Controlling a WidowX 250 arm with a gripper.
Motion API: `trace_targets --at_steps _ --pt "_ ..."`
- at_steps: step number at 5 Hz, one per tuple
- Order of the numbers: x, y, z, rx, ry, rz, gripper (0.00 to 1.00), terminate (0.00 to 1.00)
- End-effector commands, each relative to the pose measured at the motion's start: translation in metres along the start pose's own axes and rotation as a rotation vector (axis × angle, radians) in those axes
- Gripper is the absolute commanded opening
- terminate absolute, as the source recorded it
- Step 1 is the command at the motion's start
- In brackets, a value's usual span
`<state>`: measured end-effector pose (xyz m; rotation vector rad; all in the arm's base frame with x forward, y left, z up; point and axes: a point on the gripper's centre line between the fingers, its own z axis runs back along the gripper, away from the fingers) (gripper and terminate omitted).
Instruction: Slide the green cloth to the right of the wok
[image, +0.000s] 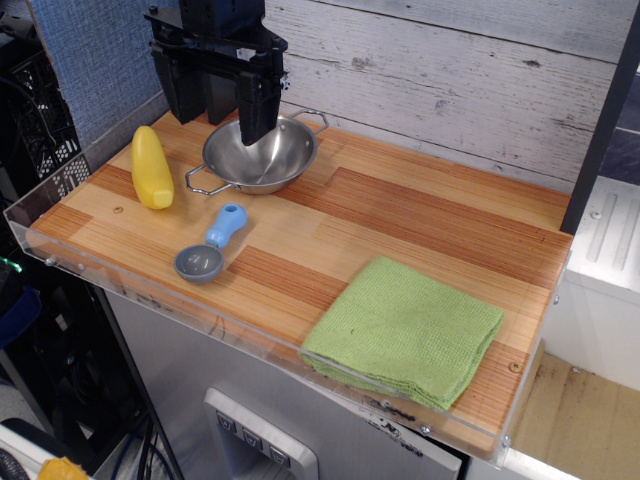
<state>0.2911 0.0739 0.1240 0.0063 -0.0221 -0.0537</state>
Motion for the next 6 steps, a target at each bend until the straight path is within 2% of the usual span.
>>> trace_targets --at_steps 1,2,4,5,6 --pt "0.0 0.0 0.0 0.0 0.0 0.0 1.0 0.0" --pt "-0.003 -0.023 -0.002 0.016 -0.005 -0.001 1.0 0.0" --pt "-0.034 -0.09 -0.021 -0.013 -0.052 0.095 1.0 0.0" --pt "-0.039 -0.118 -0.043 -0.001 -0.078 0.11 1.0 0.0" --pt "-0.035 -0.136 -0.061 -0.03 -0.12 0.071 1.0 0.0"
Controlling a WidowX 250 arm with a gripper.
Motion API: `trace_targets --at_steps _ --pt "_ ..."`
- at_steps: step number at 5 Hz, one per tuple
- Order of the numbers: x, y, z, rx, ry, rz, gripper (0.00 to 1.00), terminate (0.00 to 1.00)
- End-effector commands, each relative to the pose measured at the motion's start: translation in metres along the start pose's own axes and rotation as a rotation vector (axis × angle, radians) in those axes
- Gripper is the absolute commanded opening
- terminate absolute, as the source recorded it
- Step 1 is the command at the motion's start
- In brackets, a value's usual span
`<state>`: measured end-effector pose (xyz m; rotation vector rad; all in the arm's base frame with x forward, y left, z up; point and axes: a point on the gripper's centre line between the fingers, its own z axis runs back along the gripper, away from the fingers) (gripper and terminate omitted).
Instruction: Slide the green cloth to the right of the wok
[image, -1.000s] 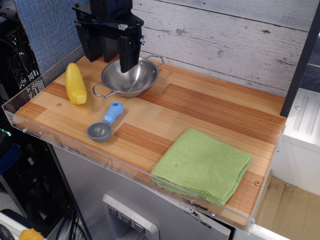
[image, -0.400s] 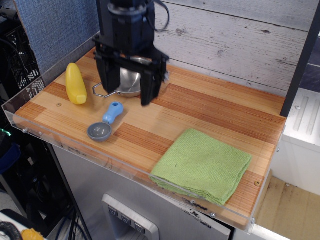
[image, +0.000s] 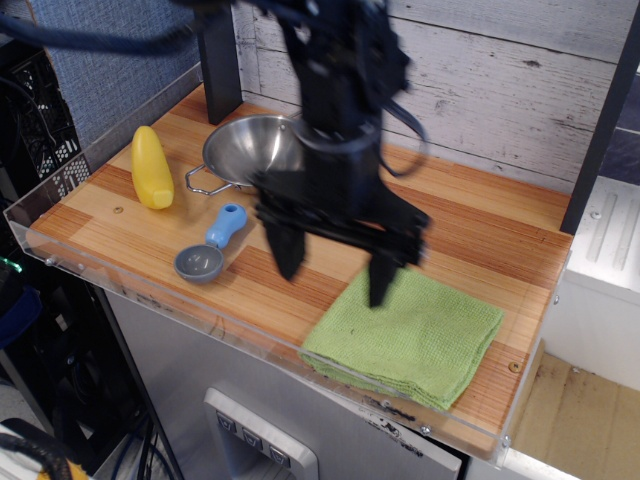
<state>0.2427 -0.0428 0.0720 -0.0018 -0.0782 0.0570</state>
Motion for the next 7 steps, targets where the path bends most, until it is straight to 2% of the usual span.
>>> trace_targets --at_steps 1,2,3,5,6,7 --pt "0.019 -0.027 -0.029 -0.021 -0.07 -0.086 1.0 0.0" --pt "0.032 -0.028 -0.05 0.012 -0.048 -0.11 1.0 0.0" --pt "0.03 -0.029 -0.066 0.029 -0.037 -0.117 1.0 0.0" --pt "0.01 -0.033 -0.099 0.056 0.033 -0.139 1.0 0.0" --pt "0.018 -0.023 -0.115 0.064 0.073 -0.109 1.0 0.0" --pt "0.042 -0.009 -0.127 0.08 0.094 -0.072 1.0 0.0"
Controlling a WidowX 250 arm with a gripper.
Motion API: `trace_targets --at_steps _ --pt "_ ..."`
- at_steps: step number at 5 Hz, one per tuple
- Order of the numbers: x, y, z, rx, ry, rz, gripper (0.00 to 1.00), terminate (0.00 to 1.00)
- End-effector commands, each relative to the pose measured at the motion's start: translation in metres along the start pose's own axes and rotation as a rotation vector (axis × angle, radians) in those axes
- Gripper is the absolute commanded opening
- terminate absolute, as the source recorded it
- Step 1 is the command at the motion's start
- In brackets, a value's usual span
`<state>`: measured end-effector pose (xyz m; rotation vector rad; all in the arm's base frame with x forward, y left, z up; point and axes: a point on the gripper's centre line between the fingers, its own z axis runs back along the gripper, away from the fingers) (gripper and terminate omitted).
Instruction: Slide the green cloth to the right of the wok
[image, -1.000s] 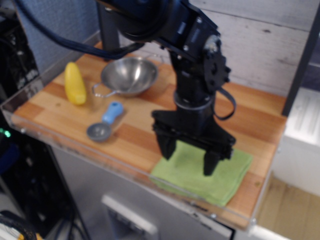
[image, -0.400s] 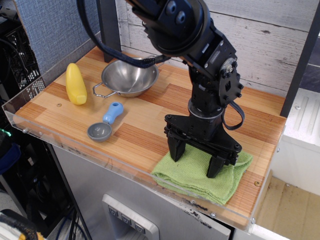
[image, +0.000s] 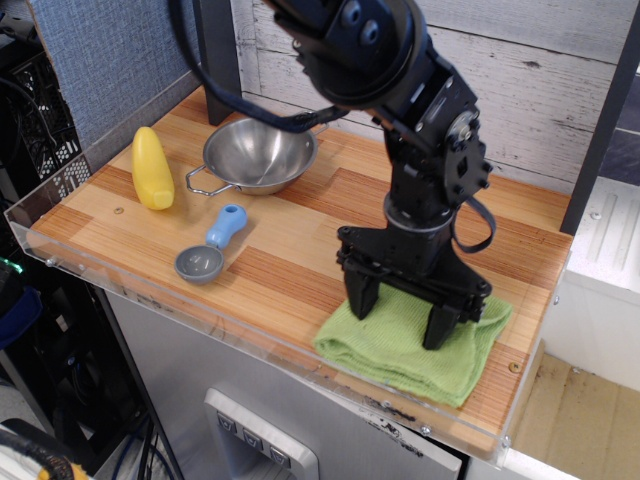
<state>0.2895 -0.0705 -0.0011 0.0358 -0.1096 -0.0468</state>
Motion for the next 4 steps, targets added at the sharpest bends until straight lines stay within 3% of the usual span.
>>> trace_targets --at_steps 1,2,4 --pt "0.031 0.028 -0.062 0.052 0.141 0.028 1.0 0.0" --pt "0.063 0.034 -0.068 0.081 0.134 0.013 1.0 0.0" --pt "0.098 0.059 -0.069 0.142 0.127 0.019 1.0 0.0"
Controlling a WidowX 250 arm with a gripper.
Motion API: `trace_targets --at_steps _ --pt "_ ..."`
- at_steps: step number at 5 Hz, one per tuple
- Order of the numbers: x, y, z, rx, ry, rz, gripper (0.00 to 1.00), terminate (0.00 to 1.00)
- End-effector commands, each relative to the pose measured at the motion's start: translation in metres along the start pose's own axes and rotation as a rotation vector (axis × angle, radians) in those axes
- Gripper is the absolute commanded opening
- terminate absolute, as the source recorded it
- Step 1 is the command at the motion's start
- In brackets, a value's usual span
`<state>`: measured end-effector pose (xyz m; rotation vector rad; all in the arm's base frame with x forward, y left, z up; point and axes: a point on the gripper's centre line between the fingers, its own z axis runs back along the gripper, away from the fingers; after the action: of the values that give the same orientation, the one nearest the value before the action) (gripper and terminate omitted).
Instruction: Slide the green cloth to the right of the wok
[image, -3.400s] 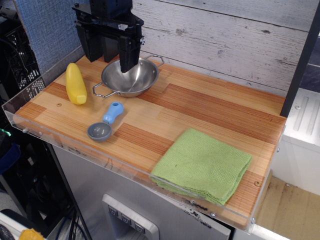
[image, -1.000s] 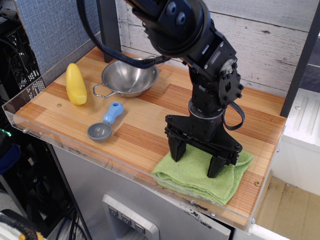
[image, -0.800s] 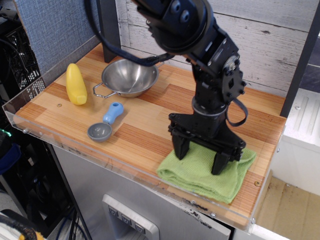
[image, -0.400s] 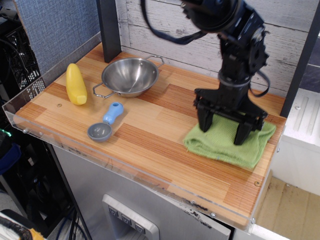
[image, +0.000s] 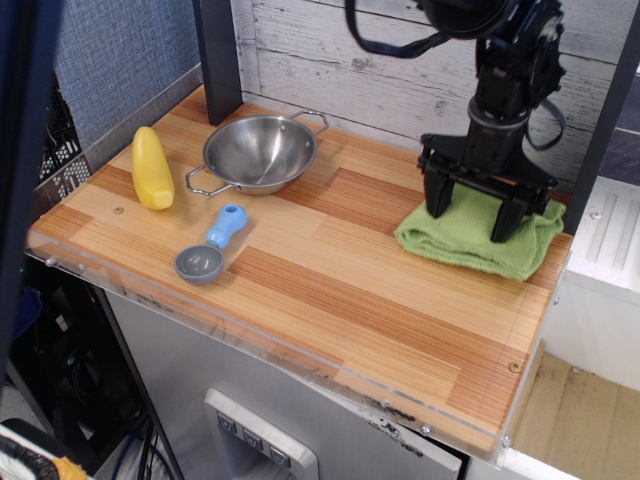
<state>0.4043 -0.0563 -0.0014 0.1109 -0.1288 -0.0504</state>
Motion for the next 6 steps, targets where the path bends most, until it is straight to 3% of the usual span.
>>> trace_targets --at_steps 1,2,4,6 --pt "-0.022 0.03 -0.045 0.041 0.127 0.011 1.0 0.0" --pt "-0.019 0.024 -0.017 0.018 0.073 0.017 1.0 0.0" --pt "0.007 0.05 0.04 -0.058 -0.026 0.095 1.0 0.0" --pt "0.011 0.058 0.065 -0.129 -0.052 0.124 1.0 0.0"
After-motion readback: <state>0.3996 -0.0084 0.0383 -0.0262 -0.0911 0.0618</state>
